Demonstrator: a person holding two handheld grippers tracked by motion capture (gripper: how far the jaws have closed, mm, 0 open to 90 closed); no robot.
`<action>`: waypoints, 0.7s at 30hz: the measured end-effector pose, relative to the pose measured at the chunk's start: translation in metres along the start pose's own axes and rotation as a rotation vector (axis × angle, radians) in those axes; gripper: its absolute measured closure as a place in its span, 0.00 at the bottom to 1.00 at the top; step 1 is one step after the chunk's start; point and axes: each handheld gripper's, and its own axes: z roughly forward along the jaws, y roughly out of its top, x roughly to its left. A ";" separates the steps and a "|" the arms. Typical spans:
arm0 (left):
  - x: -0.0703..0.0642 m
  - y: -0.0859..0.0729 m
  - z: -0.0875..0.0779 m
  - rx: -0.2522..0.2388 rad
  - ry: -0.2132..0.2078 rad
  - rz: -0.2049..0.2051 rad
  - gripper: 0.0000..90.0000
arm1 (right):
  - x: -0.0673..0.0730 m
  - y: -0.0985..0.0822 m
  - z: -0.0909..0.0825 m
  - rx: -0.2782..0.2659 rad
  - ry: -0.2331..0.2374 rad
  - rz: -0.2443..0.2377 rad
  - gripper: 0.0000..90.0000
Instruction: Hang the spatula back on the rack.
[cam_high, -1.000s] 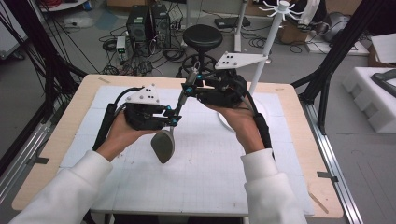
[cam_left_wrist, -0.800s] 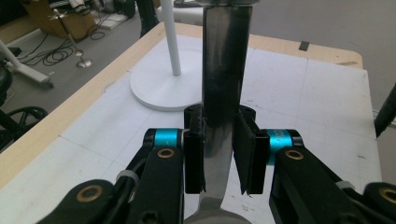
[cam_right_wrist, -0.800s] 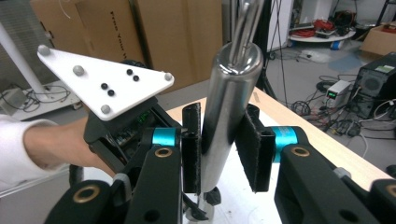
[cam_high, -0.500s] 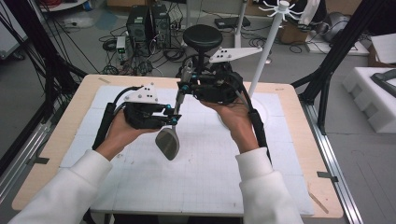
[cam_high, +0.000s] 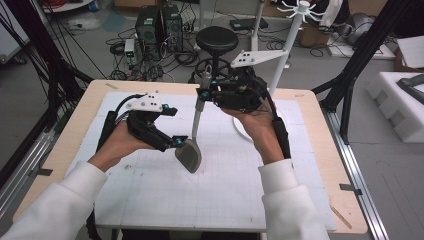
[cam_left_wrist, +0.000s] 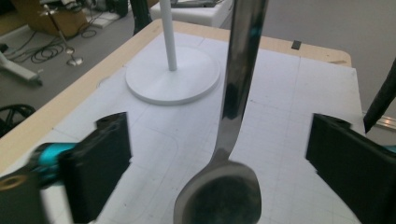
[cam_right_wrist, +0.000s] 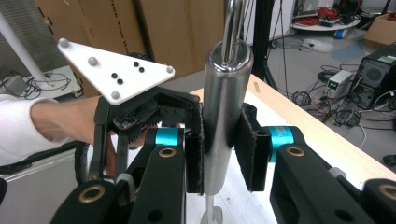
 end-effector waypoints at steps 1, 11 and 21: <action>0.000 -0.001 -0.002 -0.008 0.000 -0.002 0.02 | -0.001 0.000 -0.002 0.001 -0.005 -0.001 0.83; 0.005 -0.028 -0.035 -0.054 0.042 -0.031 0.02 | -0.010 -0.007 -0.021 0.006 -0.035 0.008 0.83; 0.007 -0.067 -0.071 -0.094 0.096 -0.057 0.02 | -0.021 -0.011 -0.043 0.001 -0.077 0.017 0.83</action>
